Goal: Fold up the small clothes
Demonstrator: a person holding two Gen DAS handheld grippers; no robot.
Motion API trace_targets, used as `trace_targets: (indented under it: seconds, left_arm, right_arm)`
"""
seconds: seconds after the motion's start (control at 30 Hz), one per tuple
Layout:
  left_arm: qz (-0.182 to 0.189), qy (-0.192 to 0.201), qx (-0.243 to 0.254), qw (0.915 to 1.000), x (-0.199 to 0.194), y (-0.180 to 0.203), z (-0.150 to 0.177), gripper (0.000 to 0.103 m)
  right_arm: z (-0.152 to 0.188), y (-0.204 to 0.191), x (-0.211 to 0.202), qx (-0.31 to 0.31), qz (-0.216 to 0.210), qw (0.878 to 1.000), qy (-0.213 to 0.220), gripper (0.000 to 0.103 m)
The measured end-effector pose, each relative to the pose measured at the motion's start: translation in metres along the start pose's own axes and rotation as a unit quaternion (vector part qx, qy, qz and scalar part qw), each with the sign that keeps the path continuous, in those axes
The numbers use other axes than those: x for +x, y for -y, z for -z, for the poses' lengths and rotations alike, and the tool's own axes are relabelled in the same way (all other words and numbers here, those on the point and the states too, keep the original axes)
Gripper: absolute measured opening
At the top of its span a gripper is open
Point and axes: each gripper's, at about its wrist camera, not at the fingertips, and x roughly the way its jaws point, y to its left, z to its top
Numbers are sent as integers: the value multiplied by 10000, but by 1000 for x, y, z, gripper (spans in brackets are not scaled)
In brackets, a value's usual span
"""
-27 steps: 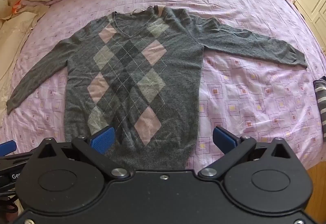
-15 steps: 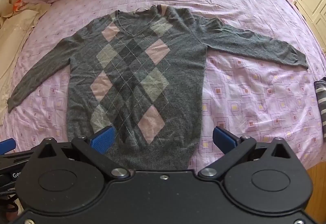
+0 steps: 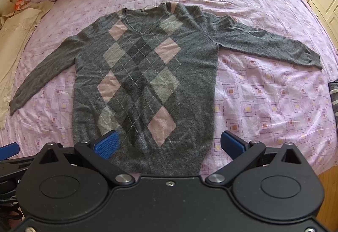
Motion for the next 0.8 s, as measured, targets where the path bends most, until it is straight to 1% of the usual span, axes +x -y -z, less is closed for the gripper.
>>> trace_targets:
  seconds: [0.8]
  left_arm:
    - [26, -237, -51, 9997, 8, -1, -7, 100]
  right_arm:
    - [-3, -6, 10, -7, -98, 9997, -207, 102]
